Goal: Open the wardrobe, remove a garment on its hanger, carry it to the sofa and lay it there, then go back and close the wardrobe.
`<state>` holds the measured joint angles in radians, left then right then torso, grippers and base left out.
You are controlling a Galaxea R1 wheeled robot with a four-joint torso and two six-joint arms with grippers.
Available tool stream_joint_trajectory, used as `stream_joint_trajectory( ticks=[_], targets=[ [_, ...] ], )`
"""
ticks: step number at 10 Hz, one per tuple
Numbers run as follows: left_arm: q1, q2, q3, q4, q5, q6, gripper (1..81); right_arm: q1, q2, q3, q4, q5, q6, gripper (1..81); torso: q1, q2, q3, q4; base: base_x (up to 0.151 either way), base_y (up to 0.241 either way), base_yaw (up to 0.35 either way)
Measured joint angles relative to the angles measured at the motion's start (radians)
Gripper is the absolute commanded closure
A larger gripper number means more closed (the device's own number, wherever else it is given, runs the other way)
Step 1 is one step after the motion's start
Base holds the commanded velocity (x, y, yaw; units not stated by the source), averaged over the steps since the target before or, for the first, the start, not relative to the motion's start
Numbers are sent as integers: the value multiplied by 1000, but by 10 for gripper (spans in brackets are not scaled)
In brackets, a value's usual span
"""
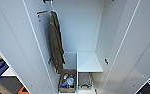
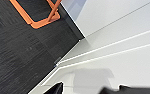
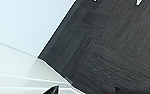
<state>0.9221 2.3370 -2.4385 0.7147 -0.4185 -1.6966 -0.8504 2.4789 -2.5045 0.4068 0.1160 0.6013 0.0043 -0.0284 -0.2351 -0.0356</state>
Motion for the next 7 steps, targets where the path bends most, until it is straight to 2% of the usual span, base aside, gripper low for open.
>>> stream_joint_trajectory(
  ticks=[2,5,7],
  targets=[
    [-51,16,2,7,0,-7,10,18,-6,55,0,7,43,10,0,0,0,0,0,0,0],
    [-51,130,-27,17,21,-23,10,17,4,206,12,44,112,10,1,1,-1,0,0,0,0],
    [-56,186,-56,14,50,-24,10,9,47,258,11,80,130,10,1,1,-1,0,0,0,0]
  ],
)
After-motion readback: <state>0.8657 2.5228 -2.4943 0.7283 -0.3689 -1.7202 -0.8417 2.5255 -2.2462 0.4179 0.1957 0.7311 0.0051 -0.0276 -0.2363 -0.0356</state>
